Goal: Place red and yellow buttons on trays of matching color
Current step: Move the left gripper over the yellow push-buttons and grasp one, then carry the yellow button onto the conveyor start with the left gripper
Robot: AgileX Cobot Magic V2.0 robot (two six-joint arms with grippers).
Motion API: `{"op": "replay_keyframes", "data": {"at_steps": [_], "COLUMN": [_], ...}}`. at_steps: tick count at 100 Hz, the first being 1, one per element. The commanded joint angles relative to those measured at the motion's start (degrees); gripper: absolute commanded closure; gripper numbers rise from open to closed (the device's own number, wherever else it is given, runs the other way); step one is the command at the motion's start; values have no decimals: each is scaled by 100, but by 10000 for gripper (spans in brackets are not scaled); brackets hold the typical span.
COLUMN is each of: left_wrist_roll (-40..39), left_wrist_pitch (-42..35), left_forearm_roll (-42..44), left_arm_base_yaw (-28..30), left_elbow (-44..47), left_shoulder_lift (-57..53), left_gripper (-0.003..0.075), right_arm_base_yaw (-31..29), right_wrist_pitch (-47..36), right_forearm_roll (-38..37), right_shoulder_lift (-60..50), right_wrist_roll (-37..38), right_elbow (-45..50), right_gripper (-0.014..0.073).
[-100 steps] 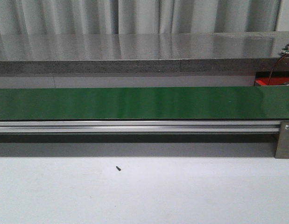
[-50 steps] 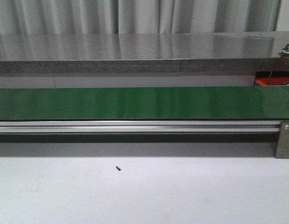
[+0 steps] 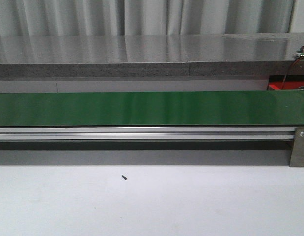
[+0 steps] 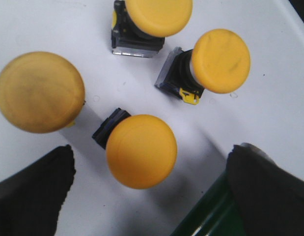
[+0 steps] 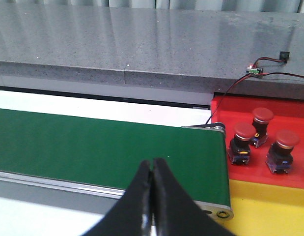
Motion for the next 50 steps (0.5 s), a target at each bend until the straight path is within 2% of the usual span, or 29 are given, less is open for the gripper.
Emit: {"op": "replay_keyframes", "data": {"at_steps": [1, 37, 44, 50], "left_wrist_roll": [-136, -274, -274, -274], "left_wrist_pitch": [-255, -718, -809, -850], "left_forearm_roll": [-148, -201, -215, -215], "left_arm_base_yaw": [-45, -58, -58, -58], "left_elbow": [-216, -216, -216, -216], "left_shoulder_lift": [-210, 110, 119, 119], "left_gripper": [125, 141, 200, 288], "right_arm_base_yaw": [8, 8, 8, 8], "right_wrist_pitch": [-395, -395, -395, -395], "right_forearm_roll": [49, 49, 49, 49], "right_shoulder_lift": [18, 18, 18, 18], "right_wrist_roll": [-52, -52, -52, -52], "right_elbow": [-144, -144, -144, -144], "right_gripper": [662, 662, 662, 662]}}
